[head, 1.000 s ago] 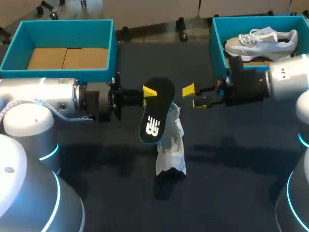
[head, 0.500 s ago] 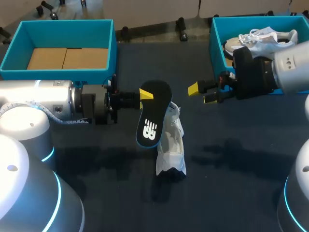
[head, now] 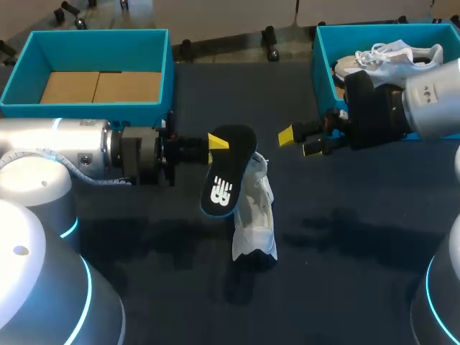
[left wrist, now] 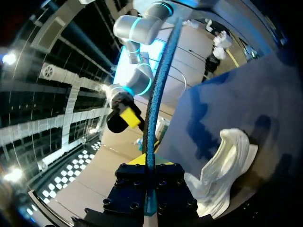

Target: Take the shoe out of the shoebox, open the shoe tongue, remove and reinsert the insole, then place the shoe into the shoebox

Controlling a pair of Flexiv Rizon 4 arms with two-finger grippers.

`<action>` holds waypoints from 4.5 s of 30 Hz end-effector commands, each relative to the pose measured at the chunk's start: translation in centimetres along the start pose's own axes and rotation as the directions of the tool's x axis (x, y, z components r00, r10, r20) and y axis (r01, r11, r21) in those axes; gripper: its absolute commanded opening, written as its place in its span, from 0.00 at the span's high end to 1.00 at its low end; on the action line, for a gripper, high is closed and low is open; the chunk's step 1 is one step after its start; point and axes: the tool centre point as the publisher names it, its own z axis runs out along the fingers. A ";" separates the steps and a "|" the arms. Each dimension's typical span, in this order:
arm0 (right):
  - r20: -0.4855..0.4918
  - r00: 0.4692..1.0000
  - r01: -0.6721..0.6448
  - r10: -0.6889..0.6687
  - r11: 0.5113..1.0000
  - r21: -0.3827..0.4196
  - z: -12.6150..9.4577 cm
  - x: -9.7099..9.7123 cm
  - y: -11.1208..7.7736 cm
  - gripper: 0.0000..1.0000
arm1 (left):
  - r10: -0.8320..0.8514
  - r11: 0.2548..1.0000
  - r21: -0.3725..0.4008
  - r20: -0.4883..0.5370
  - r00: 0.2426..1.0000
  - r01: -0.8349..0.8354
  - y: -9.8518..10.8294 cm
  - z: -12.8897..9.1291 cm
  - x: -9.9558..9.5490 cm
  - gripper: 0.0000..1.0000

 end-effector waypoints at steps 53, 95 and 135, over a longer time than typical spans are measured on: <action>0.115 0.662 0.622 -0.741 0.628 0.468 -0.3 -0.9 -1.8 0.00 | -0.458 0.870 0.150 -0.103 0.883 0.469 -5.0 -1.5 0.2 1.00; -0.032 0.338 0.790 -0.941 0.266 0.552 1.8 -6.1 -4.9 0.00 | -0.593 0.802 0.118 0.026 0.805 0.586 -3.6 1.0 5.0 1.00; -0.115 0.252 0.820 -0.961 0.149 0.552 1.1 -9.5 -4.7 0.00 | -0.652 0.758 0.075 0.053 0.756 0.648 -3.6 3.2 8.7 1.00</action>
